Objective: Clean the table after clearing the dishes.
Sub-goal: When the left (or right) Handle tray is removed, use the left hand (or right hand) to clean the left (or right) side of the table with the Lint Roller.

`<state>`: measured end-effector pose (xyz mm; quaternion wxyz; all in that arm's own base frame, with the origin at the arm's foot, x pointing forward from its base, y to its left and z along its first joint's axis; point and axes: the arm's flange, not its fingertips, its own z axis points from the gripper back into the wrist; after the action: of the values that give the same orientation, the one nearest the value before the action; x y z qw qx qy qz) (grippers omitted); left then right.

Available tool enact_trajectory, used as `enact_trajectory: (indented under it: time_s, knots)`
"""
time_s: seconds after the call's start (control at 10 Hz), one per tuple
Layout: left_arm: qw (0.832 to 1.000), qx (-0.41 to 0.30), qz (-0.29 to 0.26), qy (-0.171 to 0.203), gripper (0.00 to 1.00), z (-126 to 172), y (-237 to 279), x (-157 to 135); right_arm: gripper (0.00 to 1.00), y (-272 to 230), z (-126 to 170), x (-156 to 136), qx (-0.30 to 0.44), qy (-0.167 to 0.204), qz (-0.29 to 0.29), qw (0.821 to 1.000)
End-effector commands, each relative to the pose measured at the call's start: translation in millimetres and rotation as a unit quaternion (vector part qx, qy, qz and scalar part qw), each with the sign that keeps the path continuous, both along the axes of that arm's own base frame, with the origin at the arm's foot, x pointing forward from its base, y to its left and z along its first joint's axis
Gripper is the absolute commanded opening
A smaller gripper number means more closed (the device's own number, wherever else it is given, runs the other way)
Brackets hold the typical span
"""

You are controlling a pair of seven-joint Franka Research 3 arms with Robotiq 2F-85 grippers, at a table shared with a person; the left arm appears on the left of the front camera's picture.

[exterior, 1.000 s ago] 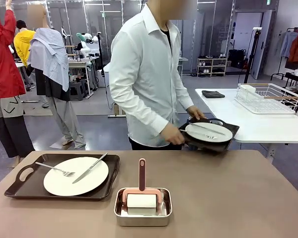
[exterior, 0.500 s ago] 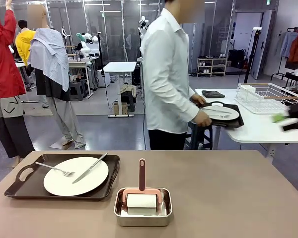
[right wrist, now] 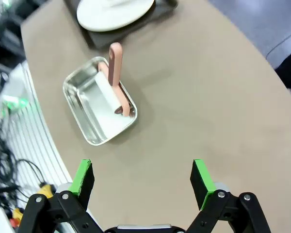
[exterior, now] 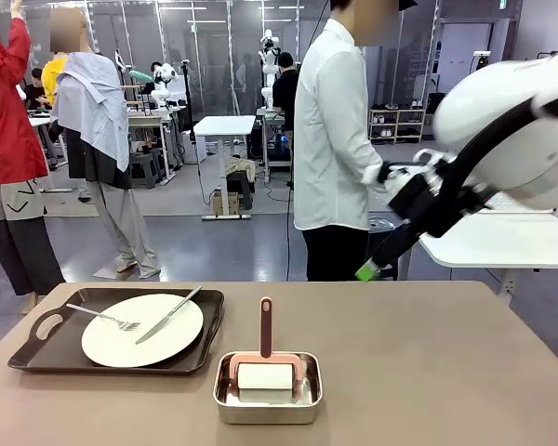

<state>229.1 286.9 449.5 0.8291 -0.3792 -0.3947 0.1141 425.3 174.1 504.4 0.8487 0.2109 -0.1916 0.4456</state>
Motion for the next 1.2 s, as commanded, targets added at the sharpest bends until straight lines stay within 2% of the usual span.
enact_trajectory:
  time_s: [0.0,0.2,0.8,1.0,1.1]
  knots:
    - [1.000,-0.001,-0.005,-0.018,1.00,-1,4,0,1.00,4,-11,12,-0.028,-0.012,0.004,1.000]
    - [1.000,-0.001,-0.005,-0.018,1.00,-1,4,0,1.00,13,-12,3,-0.019,-0.006,0.015,1.000]
    - [1.000,-0.001,-0.005,-0.018,1.00,-1,4,0,1.00,10,-15,7,-0.022,-0.009,0.017,1.000]
    - [1.000,-0.001,-0.005,-0.018,1.00,-1,4,0,1.00,55,-14,39,-0.059,-0.007,0.117,0.991]
    - [1.000,-0.001,-0.005,-0.018,1.00,-1,4,0,1.00,83,-15,50,-0.087,0.007,0.163,0.983]
